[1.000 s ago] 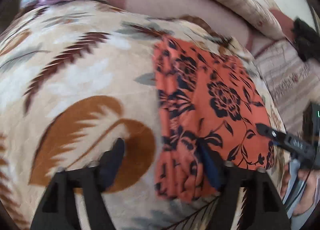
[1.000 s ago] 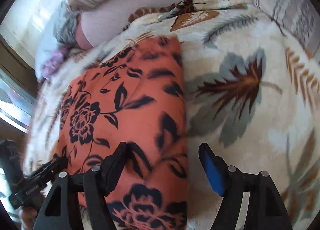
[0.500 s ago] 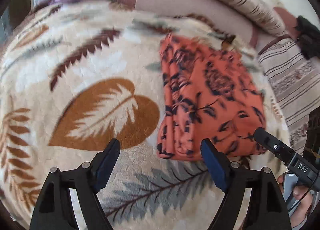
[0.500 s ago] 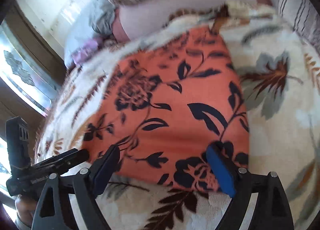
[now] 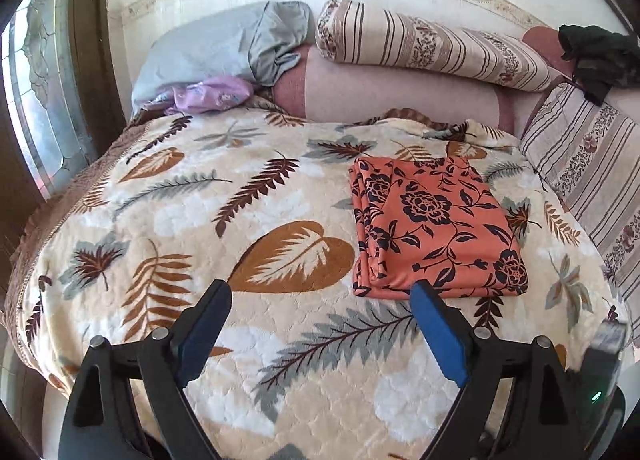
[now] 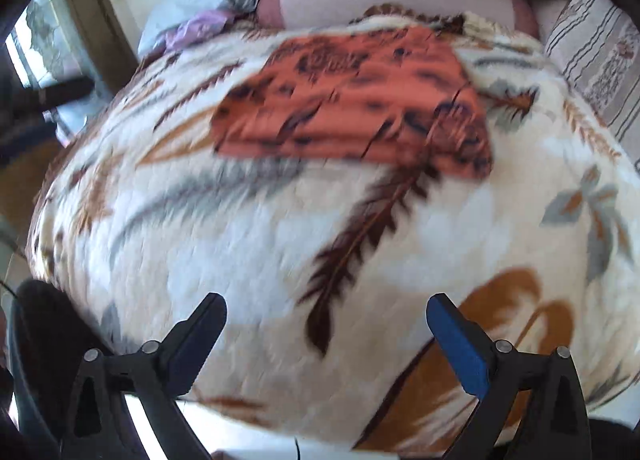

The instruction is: Fold small clothes

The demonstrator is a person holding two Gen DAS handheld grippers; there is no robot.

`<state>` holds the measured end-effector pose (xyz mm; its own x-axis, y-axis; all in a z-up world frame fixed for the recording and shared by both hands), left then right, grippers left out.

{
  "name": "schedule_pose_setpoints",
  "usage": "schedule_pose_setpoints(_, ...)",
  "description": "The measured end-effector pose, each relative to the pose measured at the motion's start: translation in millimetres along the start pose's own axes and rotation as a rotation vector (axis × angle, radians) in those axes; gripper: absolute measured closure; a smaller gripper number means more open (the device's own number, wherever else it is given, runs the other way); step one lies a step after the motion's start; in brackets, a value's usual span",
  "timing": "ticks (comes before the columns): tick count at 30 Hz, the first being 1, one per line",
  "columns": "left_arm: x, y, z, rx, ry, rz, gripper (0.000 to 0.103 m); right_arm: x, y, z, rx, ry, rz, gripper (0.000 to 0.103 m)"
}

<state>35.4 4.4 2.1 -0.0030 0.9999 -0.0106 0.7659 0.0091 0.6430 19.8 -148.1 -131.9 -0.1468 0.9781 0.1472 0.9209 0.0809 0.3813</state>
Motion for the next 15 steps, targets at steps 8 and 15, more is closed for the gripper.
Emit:
schedule_pose_setpoints(8,-11,-5,-12,-0.012,0.062,0.014,0.011,-6,-11,-33,-0.195,-0.122,-0.060,0.001)
schedule_pose_setpoints(15,-28,-21,5,0.073,0.088,0.061,0.011,-60,-1,-72,-0.338,-0.137,0.151,0.000)
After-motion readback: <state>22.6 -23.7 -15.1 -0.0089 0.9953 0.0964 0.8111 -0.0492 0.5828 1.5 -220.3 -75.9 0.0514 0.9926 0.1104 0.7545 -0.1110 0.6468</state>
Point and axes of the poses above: each gripper's, at about its wrist camera, not at the fingertips, and z roughly the way its jaws point, x to its left, y to its top, the point moved 4 cm from there along z, roughly the way its jaws point, and after that the axes turned 7 degrees about x, right-handed, at the moved point
